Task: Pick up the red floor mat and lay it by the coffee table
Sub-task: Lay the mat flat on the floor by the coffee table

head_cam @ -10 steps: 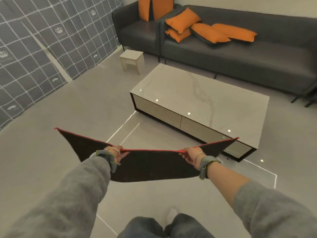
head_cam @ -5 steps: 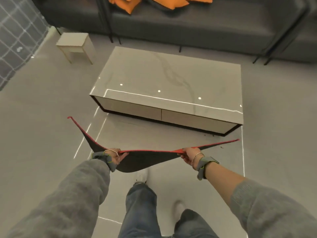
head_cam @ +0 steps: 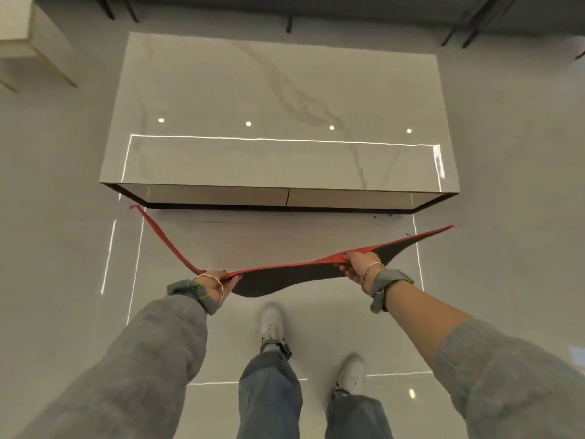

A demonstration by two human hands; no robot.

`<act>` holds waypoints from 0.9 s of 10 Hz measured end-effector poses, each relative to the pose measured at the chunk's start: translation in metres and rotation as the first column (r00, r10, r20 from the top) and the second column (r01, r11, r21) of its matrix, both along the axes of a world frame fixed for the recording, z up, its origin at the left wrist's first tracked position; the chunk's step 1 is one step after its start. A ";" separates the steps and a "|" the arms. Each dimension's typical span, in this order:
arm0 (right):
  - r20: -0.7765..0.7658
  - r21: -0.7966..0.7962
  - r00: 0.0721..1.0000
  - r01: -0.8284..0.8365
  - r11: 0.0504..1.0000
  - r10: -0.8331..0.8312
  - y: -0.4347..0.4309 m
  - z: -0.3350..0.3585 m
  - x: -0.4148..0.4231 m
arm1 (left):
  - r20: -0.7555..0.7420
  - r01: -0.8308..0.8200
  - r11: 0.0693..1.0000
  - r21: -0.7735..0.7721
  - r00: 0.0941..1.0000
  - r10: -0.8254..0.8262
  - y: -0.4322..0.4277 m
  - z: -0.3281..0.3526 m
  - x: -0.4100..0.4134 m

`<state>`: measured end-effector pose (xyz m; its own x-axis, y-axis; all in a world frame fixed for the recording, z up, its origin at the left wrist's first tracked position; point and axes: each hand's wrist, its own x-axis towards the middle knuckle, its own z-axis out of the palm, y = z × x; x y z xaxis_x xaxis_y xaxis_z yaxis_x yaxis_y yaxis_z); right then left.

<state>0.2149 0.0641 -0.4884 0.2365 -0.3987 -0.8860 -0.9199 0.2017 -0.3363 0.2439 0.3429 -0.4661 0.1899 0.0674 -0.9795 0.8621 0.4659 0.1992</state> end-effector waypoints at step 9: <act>-0.057 0.078 0.918 0.395 0.915 -0.392 -0.020 -0.270 -0.113 | -0.145 0.137 0.990 0.020 0.980 -0.133 -0.030 -0.294 -0.090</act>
